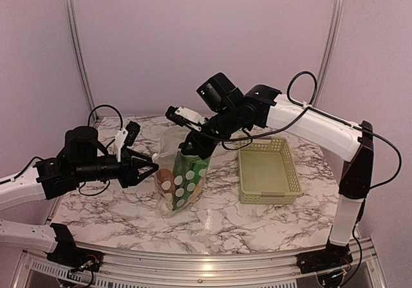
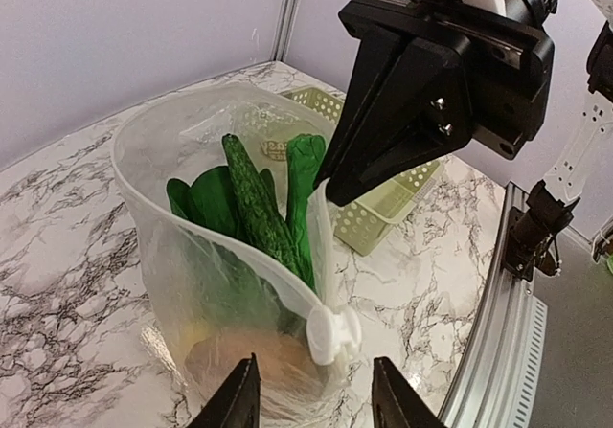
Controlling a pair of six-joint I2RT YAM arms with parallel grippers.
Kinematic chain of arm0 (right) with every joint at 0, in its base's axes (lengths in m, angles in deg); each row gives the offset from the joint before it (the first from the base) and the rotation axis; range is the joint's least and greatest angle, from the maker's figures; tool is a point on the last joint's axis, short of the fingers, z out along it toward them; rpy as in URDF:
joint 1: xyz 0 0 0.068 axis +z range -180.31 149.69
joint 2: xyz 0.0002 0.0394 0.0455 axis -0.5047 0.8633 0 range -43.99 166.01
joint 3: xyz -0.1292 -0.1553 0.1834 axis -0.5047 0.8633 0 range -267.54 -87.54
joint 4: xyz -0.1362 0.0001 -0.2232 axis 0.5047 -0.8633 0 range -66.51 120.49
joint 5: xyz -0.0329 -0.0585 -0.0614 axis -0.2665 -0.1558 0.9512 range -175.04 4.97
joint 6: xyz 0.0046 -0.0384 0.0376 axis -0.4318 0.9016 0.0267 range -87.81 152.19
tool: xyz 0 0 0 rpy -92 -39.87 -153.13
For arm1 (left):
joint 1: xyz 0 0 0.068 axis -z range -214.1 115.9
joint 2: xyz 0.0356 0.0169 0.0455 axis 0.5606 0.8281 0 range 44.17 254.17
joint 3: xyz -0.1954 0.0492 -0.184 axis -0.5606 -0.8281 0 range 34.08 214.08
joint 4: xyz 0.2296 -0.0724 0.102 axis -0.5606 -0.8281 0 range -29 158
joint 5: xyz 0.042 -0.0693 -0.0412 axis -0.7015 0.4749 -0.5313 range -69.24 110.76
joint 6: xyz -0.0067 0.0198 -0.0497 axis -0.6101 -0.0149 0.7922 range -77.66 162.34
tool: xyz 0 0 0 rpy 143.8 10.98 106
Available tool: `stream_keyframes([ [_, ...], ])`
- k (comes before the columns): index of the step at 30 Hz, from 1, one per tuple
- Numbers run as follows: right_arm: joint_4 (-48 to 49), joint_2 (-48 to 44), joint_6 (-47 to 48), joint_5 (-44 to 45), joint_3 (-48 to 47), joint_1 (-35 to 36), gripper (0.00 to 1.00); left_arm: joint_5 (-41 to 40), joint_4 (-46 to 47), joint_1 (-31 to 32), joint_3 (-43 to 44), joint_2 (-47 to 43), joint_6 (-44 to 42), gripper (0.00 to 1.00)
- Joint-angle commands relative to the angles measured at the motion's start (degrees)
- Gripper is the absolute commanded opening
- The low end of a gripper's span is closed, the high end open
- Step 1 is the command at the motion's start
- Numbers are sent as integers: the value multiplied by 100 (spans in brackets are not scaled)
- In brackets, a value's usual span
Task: Place the food in the zip-top bag and seal the zipper
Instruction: Pass from the right arm to the left
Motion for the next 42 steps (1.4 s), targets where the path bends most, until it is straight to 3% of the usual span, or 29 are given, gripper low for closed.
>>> stream_keyframes([
  [1, 163, 19, -148, -65, -53, -36, 0, -405, 535, 69, 123, 150, -177, 40],
  [6, 219, -13, -255, -75, 0, -40, 0, -658, 763, 78, 51, 202, -320, 32],
  [13, 414, -98, -455, -102, 158, -43, 0, -589, 1264, 78, -224, 262, -271, 29],
  [23, 414, -71, -520, -82, 122, -70, 0, -603, 1771, 78, -756, 206, -321, 42],
  [33, 332, -67, -666, -87, 137, -88, 0, -684, 2264, 78, -867, 445, -286, 34],
  [42, 313, -30, -653, -56, 92, -105, 0, -698, 2398, 76, -737, 655, -317, 15],
])
